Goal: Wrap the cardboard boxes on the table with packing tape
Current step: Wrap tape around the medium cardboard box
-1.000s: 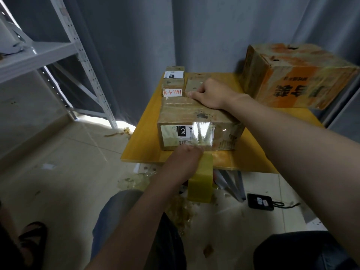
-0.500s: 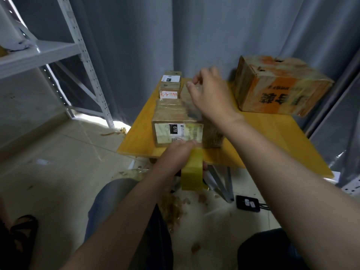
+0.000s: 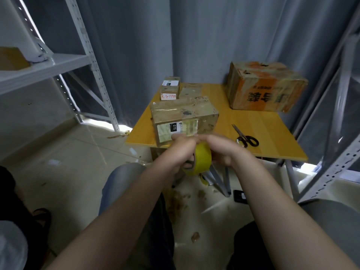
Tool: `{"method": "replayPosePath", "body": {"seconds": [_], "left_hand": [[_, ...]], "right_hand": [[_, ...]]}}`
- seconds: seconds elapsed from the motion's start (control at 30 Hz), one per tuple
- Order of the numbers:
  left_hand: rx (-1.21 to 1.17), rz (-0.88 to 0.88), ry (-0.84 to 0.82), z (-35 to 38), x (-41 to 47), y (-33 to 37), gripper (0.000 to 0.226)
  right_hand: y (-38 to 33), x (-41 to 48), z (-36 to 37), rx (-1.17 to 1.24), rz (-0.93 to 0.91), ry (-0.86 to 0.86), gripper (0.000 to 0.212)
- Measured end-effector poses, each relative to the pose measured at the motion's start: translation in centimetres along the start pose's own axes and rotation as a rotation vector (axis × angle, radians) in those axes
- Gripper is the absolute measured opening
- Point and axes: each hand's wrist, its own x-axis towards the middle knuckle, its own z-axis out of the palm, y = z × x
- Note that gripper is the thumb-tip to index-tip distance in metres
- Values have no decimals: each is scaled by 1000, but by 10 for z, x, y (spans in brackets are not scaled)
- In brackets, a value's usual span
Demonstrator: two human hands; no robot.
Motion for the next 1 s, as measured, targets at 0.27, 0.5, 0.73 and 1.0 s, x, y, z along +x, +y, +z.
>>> {"method": "replayPosePath", "body": {"seconds": [0.27,0.5,0.73,1.0], "left_hand": [[831,671,385,-82,40,16,67],[1018,536,-35,-109,97,41,104],[772,542,-41,-109,116,46,84],[467,321,-174,-112,125,79,58]], "right_hand": [[15,-2,11,234,-113,-99,40],[32,-2,16,154,-111,-84,42],[28,-14,14,300,-218,32,43],[-45,-45,-10,352,-560,140,27]]}}
